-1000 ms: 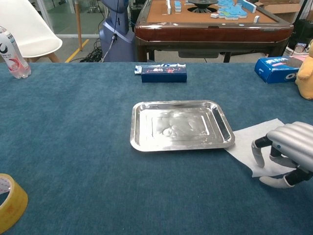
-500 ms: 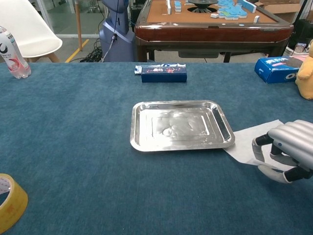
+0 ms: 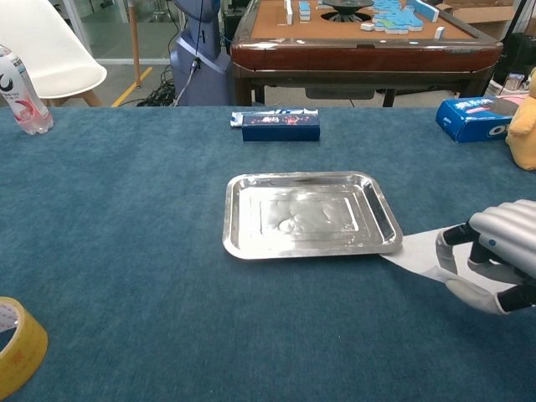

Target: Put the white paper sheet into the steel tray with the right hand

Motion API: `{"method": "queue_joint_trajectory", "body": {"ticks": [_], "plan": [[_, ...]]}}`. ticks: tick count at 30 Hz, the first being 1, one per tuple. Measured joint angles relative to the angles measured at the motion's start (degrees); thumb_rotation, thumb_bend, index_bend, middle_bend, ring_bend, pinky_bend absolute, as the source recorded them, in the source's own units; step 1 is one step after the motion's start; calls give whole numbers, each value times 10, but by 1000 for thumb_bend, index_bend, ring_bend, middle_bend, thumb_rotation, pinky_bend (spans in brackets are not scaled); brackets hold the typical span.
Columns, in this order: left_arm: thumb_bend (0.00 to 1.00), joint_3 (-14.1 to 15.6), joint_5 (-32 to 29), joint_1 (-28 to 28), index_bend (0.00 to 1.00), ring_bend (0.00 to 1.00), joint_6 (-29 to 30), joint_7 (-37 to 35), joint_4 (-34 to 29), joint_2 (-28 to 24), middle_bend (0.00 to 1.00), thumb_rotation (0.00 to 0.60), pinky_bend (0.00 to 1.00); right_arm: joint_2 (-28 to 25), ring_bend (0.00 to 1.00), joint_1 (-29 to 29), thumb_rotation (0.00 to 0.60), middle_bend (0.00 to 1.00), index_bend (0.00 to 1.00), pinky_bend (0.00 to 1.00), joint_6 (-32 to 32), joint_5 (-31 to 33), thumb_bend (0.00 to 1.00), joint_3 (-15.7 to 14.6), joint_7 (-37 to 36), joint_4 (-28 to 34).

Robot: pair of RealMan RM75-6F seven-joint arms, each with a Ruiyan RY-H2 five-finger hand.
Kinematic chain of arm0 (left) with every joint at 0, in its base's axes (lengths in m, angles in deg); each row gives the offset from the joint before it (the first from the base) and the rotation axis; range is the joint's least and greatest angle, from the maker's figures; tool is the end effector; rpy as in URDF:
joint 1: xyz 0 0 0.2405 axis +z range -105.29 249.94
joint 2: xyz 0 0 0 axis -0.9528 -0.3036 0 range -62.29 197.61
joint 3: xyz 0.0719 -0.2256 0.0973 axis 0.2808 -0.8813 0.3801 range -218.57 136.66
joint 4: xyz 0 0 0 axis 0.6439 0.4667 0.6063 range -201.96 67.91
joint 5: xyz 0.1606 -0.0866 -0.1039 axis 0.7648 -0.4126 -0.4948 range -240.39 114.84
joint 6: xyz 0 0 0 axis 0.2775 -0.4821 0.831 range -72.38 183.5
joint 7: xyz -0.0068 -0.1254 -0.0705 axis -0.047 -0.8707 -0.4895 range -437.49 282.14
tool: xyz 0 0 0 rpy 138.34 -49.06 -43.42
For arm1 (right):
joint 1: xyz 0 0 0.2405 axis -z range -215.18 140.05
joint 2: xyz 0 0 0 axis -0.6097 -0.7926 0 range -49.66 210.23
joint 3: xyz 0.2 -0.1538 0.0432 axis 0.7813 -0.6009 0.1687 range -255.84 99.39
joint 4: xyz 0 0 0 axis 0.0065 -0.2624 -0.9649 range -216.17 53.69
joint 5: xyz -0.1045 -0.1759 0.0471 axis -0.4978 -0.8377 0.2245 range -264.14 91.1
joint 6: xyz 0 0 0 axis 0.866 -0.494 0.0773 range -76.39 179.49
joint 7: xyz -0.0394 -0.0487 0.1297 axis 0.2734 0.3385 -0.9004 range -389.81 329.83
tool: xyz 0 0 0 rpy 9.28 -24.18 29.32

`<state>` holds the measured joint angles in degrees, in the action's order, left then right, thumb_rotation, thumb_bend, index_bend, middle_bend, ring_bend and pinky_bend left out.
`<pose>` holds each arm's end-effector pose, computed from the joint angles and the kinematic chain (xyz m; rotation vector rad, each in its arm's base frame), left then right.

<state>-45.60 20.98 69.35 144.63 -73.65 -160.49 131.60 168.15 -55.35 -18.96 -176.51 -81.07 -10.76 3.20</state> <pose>-0.3119 0.1764 0.1740 -1.2946 -0.8252 -0.8828 -0.2393 -0.2058 -0.0120 1.8896 -0.8328 0.8679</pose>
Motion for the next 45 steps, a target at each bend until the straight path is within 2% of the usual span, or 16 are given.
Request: {"method": "queue_joint_trajectory", "body": {"ticks": [12,30,45], "plan": [[262,1,0,0,115,289,-1,2,-1,-1,365,600,462,-41,1000,7,600,1000,563,1000,-22,-38,448,-17,-10,73],[262,0,0,1,115,290,1,-1,-3,-2,365,600,462,-65,1000,34,600,1000,563,1000,-84,-94,448,-27,2,107],[262,-1,-2,1,115,290,0,2,-1,0,365,600,462,-74,1000,60,600,1000,563,1000,-129,-99,452,-7,28,117]]}}
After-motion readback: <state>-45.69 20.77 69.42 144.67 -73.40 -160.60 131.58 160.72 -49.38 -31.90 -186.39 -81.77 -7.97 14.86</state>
